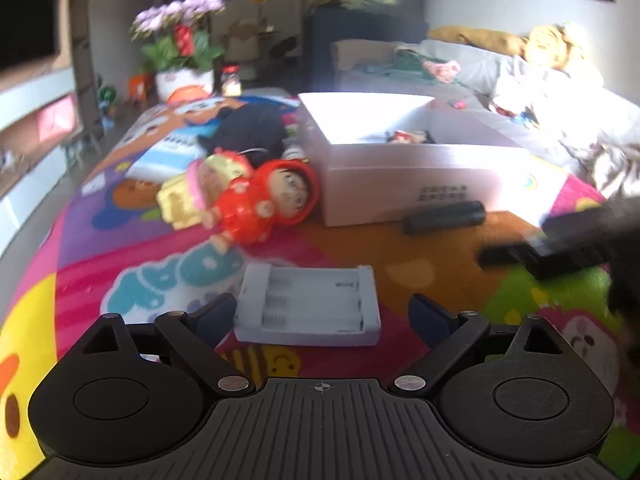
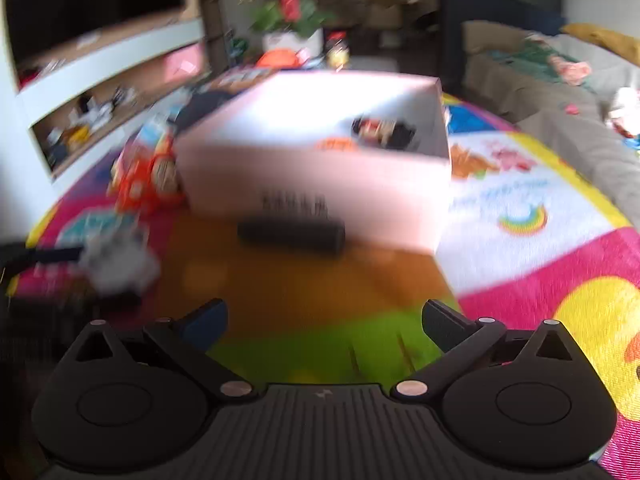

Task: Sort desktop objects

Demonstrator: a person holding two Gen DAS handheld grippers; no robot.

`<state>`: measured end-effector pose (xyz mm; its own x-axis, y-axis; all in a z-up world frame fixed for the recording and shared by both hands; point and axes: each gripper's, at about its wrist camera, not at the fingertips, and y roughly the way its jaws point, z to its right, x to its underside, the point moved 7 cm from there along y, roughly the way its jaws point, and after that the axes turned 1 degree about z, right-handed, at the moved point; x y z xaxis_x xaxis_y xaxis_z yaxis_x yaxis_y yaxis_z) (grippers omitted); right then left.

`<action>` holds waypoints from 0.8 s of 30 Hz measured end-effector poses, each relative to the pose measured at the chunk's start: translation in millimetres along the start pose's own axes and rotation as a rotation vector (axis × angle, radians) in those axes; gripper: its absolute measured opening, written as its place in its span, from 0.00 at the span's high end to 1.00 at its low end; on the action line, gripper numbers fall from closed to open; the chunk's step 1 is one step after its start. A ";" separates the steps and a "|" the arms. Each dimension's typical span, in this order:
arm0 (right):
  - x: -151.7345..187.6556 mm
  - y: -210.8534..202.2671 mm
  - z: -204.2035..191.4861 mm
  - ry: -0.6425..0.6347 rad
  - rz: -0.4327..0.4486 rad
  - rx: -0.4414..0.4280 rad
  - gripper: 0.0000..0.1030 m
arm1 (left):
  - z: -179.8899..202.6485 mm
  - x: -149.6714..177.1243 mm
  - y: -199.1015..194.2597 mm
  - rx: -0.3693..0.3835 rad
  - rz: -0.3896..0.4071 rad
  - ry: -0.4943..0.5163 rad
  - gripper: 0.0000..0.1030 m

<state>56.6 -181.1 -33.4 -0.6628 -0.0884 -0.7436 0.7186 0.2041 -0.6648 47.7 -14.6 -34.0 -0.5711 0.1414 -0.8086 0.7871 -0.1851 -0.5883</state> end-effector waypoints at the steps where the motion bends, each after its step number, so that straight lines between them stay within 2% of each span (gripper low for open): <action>1: -5.9 3.4 -3.3 0.015 0.015 0.025 0.00 | 2.2 -0.1 -0.5 0.005 0.005 0.014 0.06; 7: -22.2 43.9 -23.4 0.057 -0.034 0.112 0.00 | -1.8 1.0 -2.0 0.033 0.019 -0.021 0.04; 9: -23.6 51.5 -29.6 0.040 -0.035 0.128 0.05 | -4.4 1.0 -2.6 0.037 0.021 -0.038 0.03; 11: -26.6 52.2 -36.4 -0.001 -0.005 0.122 0.21 | -5.6 0.9 -2.6 0.039 0.019 -0.045 0.03; 13: -28.0 49.6 -39.0 -0.015 -0.009 0.115 0.26 | -5.8 1.0 -1.8 0.038 0.014 -0.047 0.03; 17: -23.6 34.3 -33.6 -0.043 -0.004 0.100 0.26 | -5.0 1.0 -1.6 0.034 0.012 -0.044 0.03; 24: -0.9 -7.1 -7.7 -0.045 0.005 0.071 0.26 | 3.0 -0.8 11.4 -0.017 -0.044 0.005 0.03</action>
<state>50.5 -175.0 -27.5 -0.6498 -0.1318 -0.7486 0.7364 0.1350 -0.6629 56.4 -19.8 -40.1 -0.6040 0.1543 -0.7819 0.7651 -0.1624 -0.6231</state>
